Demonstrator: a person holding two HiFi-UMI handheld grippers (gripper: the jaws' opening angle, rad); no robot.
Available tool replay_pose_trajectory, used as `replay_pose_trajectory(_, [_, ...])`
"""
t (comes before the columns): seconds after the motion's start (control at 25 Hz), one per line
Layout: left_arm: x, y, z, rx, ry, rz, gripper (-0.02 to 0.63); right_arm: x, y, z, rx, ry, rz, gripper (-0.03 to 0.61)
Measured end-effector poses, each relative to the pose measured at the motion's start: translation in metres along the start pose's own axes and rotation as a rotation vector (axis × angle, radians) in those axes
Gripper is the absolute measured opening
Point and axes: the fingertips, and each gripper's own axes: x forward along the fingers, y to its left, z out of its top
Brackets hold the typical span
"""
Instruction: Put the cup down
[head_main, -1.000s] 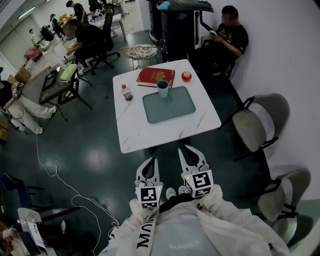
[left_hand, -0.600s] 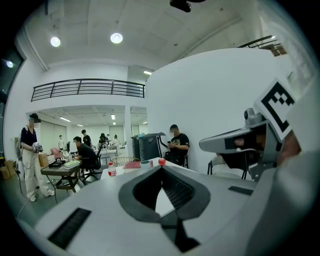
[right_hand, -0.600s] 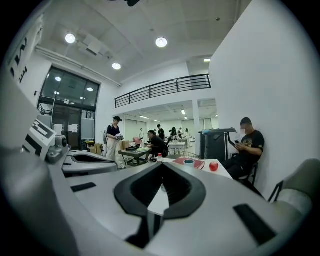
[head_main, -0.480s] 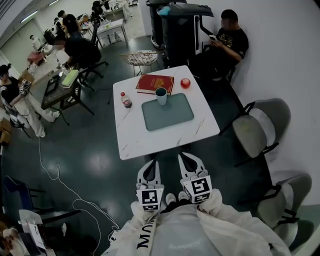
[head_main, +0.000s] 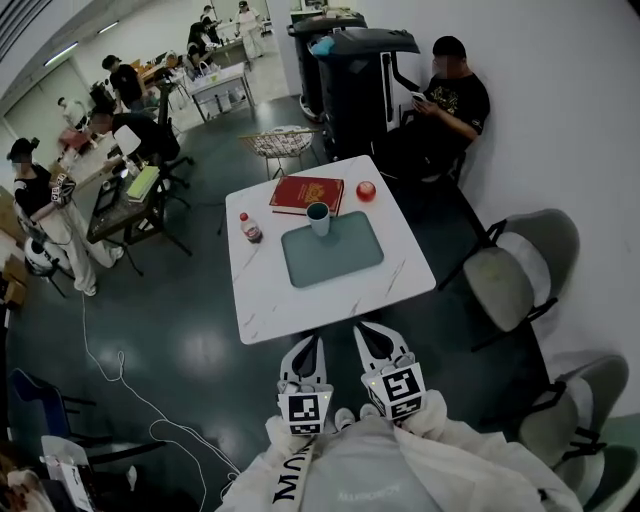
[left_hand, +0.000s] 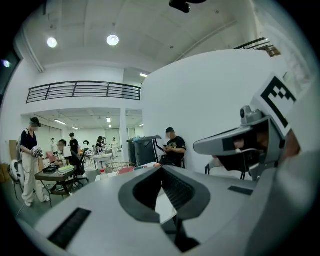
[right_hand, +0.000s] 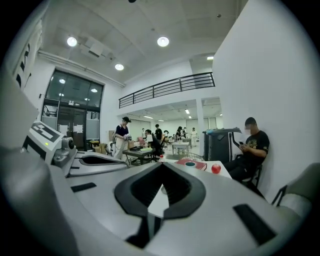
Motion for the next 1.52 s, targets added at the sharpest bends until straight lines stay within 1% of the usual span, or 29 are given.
replay_pose_trajectory(0.24, [0.009, -0.001, 0.016, 0.016, -0.032, -0.006, 0.011, 0.002, -0.007, 0.012, -0.003, -0.022, 0.009, 0.005])
replay_pose_trajectory(0.48, [0.018, 0.0, 0.019, 0.009, -0.043, -0.007, 0.011, 0.005, -0.01, 0.022, 0.009, -0.054, 0.019, 0.005])
replay_pose_trajectory(0.72, [0.025, -0.012, 0.026, 0.02, -0.05, -0.032, 0.011, 0.004, -0.018, 0.019, 0.02, -0.043, 0.012, 0.005])
replay_pose_trajectory(1.2, [0.022, -0.008, 0.019, 0.014, -0.028, -0.012, 0.011, 0.01, -0.015, 0.014, 0.037, -0.028, 0.029, 0.005])
replay_pose_trajectory(1.52, [0.021, -0.009, 0.018, 0.016, -0.027, -0.007, 0.011, 0.01, -0.015, 0.014, 0.018, -0.027, 0.03, 0.005])
